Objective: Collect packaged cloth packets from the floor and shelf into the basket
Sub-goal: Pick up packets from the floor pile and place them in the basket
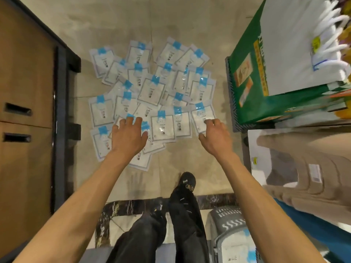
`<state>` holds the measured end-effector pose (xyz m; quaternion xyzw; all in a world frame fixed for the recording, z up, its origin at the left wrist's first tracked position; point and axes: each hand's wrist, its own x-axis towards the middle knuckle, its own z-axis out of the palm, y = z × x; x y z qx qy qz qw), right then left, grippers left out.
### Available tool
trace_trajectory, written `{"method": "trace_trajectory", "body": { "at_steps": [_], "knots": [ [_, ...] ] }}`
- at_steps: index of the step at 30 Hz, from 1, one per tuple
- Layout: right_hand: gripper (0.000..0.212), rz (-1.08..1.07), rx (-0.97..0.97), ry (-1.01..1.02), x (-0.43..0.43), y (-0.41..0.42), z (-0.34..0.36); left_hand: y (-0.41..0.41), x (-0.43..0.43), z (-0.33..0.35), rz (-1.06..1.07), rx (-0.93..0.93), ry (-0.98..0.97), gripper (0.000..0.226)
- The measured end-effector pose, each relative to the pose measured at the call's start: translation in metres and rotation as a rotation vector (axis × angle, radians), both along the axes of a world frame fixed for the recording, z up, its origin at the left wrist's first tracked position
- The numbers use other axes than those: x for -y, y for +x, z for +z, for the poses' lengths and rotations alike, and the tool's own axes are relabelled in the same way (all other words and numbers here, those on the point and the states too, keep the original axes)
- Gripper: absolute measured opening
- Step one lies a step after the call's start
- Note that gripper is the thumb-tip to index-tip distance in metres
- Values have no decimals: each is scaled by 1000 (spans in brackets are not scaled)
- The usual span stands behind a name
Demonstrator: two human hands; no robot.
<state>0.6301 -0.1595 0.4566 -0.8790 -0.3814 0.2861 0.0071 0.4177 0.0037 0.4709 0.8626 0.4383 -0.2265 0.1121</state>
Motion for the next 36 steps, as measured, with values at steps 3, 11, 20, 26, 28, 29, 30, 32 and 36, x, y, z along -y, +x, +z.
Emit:
{"method": "trace_trajectory", "body": {
  "at_steps": [3, 11, 20, 26, 28, 29, 30, 32, 36],
  "knots": [
    [50, 8, -15, -49, -17, 16, -37, 14, -11, -37, 29, -12, -59, 55],
    [50, -30, -43, -131, -47, 37, -174, 29, -38, -182, 29, -48, -155, 55],
    [51, -194, -101, -131, -70, 41, -375, 31, -86, -378, 76, -29, -176, 55],
    [61, -311, -155, -105, -78, 47, -486, 32, -92, -487, 318, 89, -235, 62],
    [67, -362, -167, -85, -82, 49, -514, 31, -90, -519, 380, 124, -243, 66],
    [70, -380, -164, -83, -84, 49, -526, 30, -90, -532, 412, 135, -238, 69],
    [73, -398, -156, -78, -86, 49, -535, 29, -89, -543, 444, 150, -231, 72],
    [78, -434, -129, -45, -88, 47, -550, 30, -85, -560, 485, 206, -206, 78],
    [84, -485, -44, 16, -98, 43, -566, 37, -82, -575, 650, 342, -191, 82]
  ]
}}
